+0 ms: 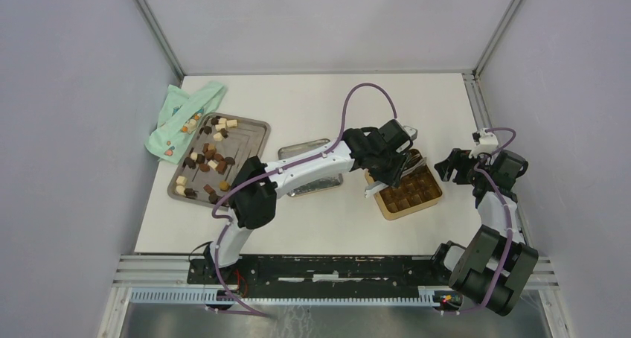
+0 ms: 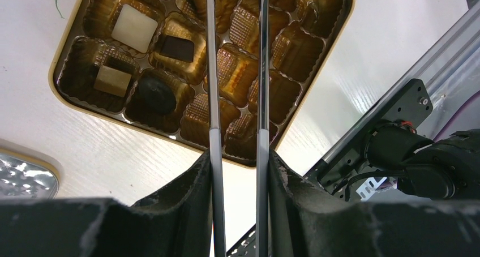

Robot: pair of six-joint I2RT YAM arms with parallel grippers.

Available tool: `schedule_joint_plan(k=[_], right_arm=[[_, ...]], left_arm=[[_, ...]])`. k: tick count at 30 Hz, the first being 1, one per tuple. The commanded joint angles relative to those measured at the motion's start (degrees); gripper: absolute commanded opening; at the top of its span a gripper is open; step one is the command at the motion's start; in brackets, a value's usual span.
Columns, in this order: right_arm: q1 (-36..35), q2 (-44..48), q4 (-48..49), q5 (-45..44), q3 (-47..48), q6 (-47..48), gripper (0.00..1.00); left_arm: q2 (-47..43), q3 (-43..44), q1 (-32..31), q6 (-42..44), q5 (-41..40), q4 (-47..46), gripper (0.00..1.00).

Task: Pack the chocolate
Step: Place the fake chocolate in the packing box, then pick up the fake chocolate from the plate.

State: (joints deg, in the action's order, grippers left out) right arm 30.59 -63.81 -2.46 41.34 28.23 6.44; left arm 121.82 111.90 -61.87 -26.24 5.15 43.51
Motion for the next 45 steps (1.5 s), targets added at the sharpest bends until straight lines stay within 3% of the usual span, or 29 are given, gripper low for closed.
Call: schedule_joint_plan(k=[1, 14, 23, 34, 45], right_arm=[[0.17, 0.98, 1.76, 1.11, -0.28, 0.13, 0.74], [0.12, 1.27, 1.84, 1.37, -0.36, -0.02, 0.74], [0.17, 1.50, 1.89, 1.70, -0.28, -0.11, 0.74], [0.09, 1.56, 2.01, 5.42, -0.28, 0.48, 0.74], [-0.64, -0.02, -4.14, 8.82, 3.82, 7.79, 0.74]], left_arm=[[-0.49, 3.37, -0.34, 1.55, -1.44, -1.21, 0.37], [-0.96, 3.33, -0.33, 1.10, -1.60, -1.60, 0.43], [-5.11, 1.11, -0.35, 0.98, -2.66, -5.31, 0.40], [-20.25, -12.28, 0.16, -0.14, -12.04, -11.36, 0.38], [-38.56, -30.97, 6.34, -3.98, -21.33, -5.66, 0.39]])
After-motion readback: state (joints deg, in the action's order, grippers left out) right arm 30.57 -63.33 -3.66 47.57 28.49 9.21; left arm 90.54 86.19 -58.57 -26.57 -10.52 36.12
